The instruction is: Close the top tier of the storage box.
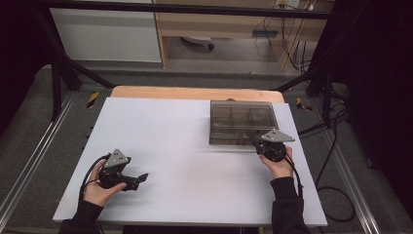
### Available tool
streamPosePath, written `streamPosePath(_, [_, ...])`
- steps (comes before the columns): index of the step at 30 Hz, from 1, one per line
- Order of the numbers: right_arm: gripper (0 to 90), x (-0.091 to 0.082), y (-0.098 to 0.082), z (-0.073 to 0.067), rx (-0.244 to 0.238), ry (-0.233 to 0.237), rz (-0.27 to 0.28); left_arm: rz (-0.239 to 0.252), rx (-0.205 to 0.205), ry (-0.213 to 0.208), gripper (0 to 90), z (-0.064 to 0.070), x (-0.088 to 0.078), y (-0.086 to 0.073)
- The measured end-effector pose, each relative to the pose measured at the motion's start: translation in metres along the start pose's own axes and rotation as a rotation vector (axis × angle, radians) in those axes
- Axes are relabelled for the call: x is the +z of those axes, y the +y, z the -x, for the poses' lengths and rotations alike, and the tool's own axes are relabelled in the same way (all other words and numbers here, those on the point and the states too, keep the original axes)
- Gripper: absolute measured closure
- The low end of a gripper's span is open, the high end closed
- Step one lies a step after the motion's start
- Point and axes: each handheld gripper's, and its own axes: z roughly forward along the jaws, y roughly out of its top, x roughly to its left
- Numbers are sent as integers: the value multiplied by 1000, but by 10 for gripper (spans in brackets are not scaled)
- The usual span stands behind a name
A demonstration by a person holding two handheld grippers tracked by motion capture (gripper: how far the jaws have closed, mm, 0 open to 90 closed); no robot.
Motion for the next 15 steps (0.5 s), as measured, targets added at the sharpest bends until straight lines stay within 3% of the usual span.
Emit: streamPosePath(15, [900,6,4,3,2,-11,4,2,-2,-1,71,0,0,0])
